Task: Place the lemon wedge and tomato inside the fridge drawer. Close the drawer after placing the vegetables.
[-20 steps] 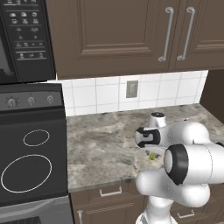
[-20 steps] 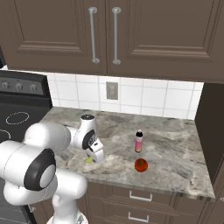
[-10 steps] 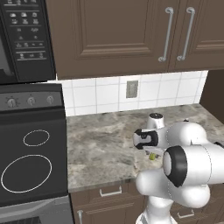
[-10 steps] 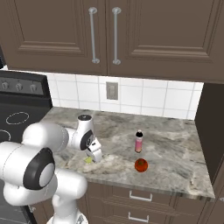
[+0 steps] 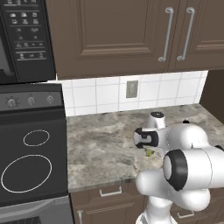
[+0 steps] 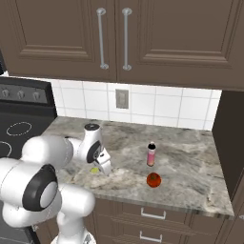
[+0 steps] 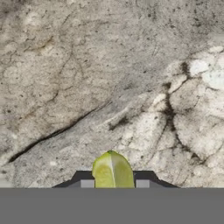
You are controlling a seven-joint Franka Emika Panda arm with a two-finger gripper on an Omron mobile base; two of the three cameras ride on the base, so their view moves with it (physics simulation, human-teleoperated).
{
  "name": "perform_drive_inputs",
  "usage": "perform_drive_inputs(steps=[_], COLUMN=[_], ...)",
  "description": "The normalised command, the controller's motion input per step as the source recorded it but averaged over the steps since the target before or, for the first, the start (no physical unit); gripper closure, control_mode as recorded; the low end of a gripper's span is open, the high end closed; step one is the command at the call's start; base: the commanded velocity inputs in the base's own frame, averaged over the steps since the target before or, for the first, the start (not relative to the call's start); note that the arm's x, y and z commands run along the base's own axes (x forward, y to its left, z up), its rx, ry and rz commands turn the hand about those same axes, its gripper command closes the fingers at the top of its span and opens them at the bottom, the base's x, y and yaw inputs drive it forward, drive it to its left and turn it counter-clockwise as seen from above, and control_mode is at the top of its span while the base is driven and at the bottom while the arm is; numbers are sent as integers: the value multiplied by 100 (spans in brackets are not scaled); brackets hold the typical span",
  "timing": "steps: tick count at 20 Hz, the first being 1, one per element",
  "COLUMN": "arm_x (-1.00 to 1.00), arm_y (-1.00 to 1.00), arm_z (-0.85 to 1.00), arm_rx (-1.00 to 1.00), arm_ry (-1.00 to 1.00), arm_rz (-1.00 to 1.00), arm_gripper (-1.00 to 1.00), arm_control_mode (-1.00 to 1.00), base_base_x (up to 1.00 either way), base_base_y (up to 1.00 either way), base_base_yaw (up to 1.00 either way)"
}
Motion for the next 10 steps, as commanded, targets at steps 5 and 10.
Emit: perform_drive_inputs(steps=[5,10], arm_x=[-59,-66], arm_y=[0,0], arm_z=[14,52], arm_rx=[0,0], arm_ry=[-34,-31], arm_rz=[-2,-3], arm_gripper=[100,100], arm_control_mode=[-100,-100], base_base_x=[0,0], base_base_y=[0,0], base_base_yaw=[0,0])
